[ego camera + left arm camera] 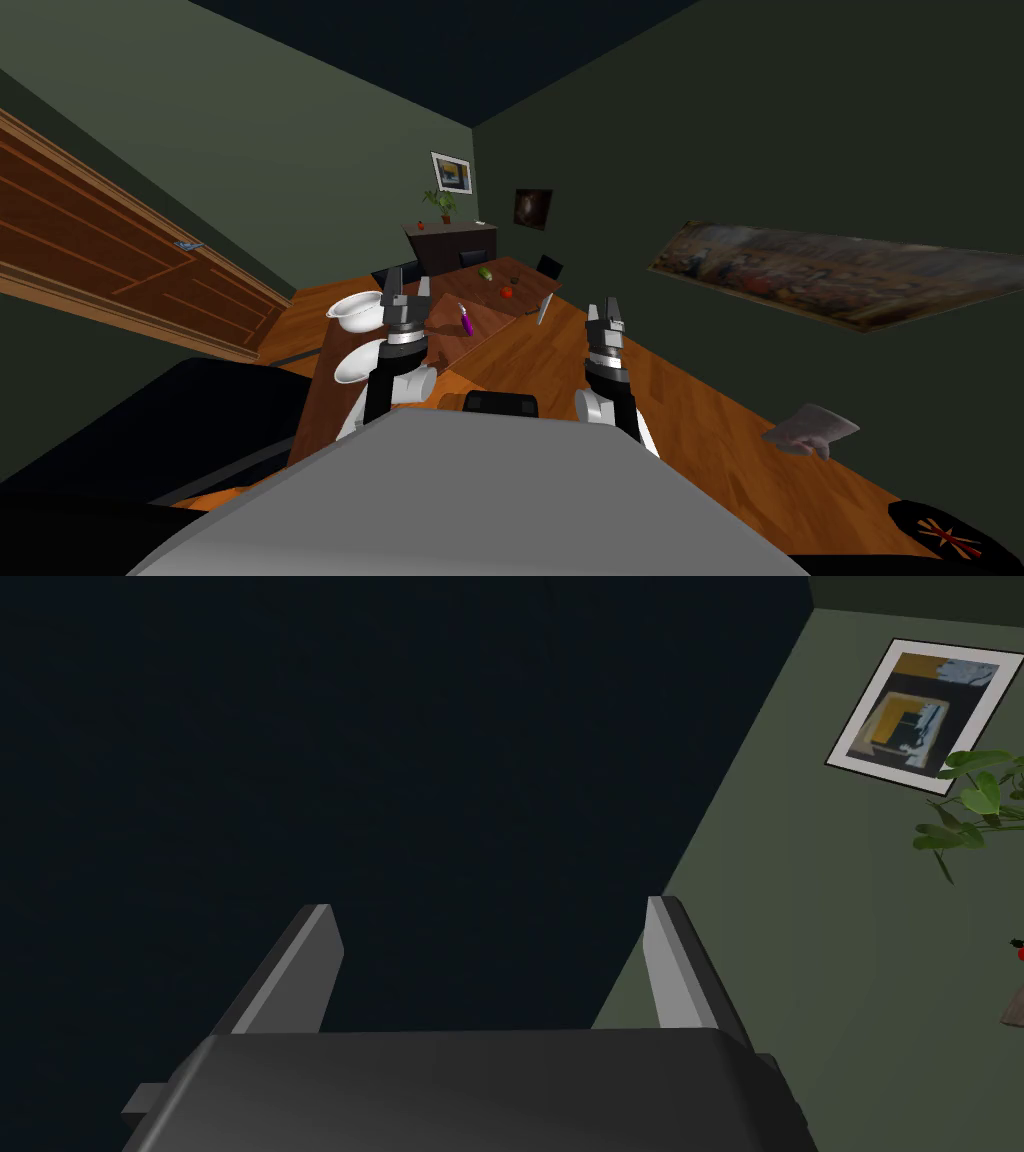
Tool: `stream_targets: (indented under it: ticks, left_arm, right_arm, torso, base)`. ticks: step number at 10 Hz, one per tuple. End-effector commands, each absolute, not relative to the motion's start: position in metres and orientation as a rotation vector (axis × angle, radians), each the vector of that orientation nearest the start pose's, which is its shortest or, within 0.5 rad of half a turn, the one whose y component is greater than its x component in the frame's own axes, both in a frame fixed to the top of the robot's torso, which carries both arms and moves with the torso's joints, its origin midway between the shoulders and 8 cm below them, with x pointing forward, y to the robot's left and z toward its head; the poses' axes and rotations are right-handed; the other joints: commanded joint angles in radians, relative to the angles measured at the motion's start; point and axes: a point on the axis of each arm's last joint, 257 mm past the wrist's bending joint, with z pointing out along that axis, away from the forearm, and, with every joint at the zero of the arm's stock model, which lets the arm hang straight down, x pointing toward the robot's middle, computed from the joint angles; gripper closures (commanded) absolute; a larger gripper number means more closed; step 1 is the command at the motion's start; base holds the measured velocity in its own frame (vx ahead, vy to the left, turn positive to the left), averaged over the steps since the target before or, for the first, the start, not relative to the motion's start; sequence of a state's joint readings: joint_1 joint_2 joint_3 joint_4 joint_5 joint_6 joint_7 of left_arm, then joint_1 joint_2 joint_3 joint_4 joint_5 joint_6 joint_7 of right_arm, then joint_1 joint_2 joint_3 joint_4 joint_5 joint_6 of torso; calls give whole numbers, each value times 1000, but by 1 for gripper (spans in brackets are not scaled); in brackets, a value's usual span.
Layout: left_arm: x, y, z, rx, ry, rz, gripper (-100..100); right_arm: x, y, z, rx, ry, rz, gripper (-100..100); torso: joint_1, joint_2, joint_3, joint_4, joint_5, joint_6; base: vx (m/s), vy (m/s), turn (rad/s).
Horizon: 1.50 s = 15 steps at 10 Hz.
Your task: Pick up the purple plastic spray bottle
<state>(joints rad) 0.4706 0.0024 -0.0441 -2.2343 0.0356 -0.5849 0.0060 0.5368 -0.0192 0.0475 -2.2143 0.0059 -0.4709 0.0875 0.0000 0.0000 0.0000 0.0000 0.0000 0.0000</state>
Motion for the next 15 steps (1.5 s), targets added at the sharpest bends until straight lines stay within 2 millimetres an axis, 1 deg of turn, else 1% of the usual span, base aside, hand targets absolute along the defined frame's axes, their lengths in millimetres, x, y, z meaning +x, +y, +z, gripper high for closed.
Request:
stream_targets:
  ticks: [1, 3, 5, 9, 10, 12, 13, 15]
  left_arm:
    - [343, 265, 27, -630, 563, -1411, -100]
    - [347, 269, 22, -640, 587, -1436, -100]
    - [353, 277, 14, -675, 600, -1471, -100]
    - [369, 304, -8, -808, 593, -1552, -100]
    - [369, 305, -9, -815, 585, -1558, -100]
    - [379, 323, -24, -907, 560, -1603, -100]
    - [379, 324, -24, -914, 553, -1609, -100]
    - [388, 342, -41, -1015, 516, -1653, -100]
  right_arm:
    - [359, -269, -24, 712, 747, 1223, 0]
    - [359, -269, -24, 712, 747, 1223, 0]
    - [359, -269, -24, 712, 747, 1223, 0]
    - [359, -269, -24, 712, 747, 1223, 0]
    - [359, -269, -24, 712, 747, 1223, 0]
    - [359, -269, -24, 712, 747, 1223, 0]
    - [359, -269, -24, 712, 747, 1223, 0]
    - [359, -269, -24, 712, 747, 1223, 0]
  torso:
    - [0, 0, 0, 0, 0, 0]
    - [-1, -1, -1, 0, 0, 0]
    - [-3, -2, -1, 0, -1, 0]
    - [-4, -3, -2, -1, -1, 0]
    - [-4, -4, -2, -1, -1, 0]
    - [-3, -2, -1, -1, -1, 0]
    - [-4, -3, -2, -1, -1, 0]
    - [-4, -3, -2, -1, -1, 0]
  base:
    - [12, -10, 0]
    - [22, -30, 3]
    - [28, -47, 11]
    - [43, -60, 12]
    - [39, -43, 6]
    - [35, -54, 11]
    - [40, -61, 11]
    - [49, -74, 19]
